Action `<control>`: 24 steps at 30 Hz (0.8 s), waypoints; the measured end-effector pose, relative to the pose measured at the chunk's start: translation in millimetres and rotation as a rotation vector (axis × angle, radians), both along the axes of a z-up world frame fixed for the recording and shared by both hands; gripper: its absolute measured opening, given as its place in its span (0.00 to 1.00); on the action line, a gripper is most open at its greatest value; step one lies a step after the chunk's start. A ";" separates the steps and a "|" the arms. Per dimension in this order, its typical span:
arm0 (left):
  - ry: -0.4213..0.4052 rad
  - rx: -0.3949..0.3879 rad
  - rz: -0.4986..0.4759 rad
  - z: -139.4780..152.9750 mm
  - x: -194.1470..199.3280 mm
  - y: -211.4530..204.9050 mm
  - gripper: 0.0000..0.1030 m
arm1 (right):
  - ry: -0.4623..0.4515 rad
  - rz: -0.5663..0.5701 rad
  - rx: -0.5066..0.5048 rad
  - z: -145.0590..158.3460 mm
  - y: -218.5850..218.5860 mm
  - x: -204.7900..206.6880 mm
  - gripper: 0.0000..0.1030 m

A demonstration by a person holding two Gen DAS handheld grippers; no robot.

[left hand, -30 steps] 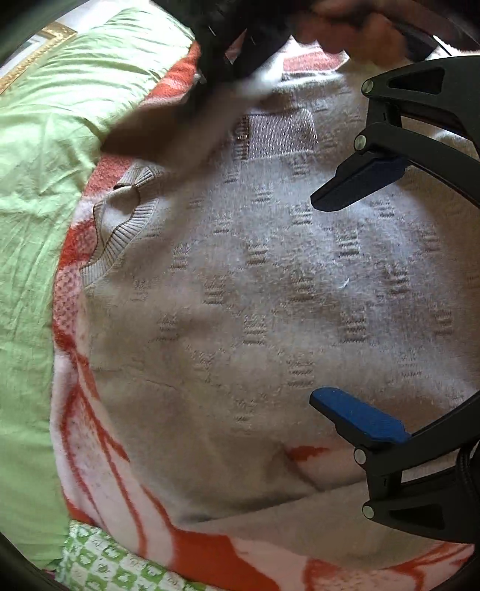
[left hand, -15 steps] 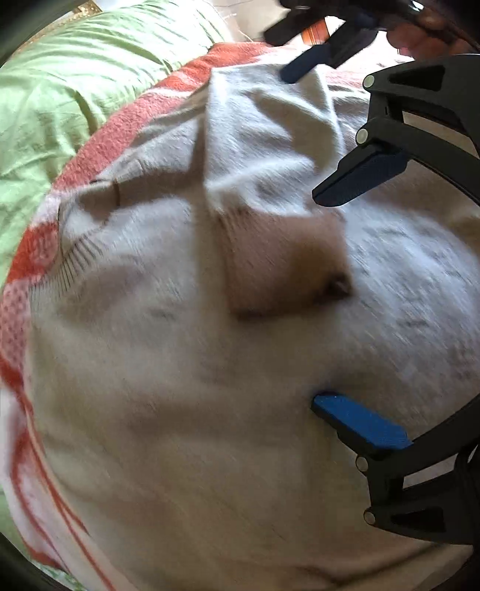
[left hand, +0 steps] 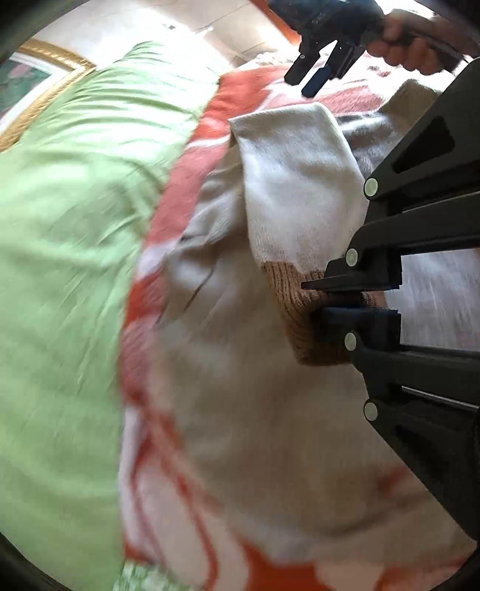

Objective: Fold small clothes
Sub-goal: 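Fold the sleeve across the sweater body with the right gripper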

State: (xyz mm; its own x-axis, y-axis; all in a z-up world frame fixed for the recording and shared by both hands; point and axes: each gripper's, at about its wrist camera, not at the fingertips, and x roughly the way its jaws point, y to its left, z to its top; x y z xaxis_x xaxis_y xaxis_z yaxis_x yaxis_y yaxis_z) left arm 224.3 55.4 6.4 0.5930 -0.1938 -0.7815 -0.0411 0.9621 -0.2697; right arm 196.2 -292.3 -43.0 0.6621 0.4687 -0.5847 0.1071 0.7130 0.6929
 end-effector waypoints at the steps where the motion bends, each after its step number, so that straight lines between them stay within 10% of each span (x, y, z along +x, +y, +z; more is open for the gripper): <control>1: 0.002 -0.005 0.017 1.6 -3.6 13.0 0.04 | -0.001 -0.008 -0.007 0.0 -2.1 0.2 0.47; 20: 0.161 -0.044 0.114 -73.0 -16.9 57.2 0.04 | 0.175 0.076 -0.400 -56.4 0.5 79.9 0.56; 22: 0.167 -0.042 0.111 -75.5 -15.7 55.1 0.04 | 0.153 0.141 -0.380 -54.0 3.6 80.0 0.18; 24: 0.159 -0.050 0.096 -73.1 -11.5 49.2 0.04 | 0.121 0.135 -0.421 -39.2 0.2 75.6 0.08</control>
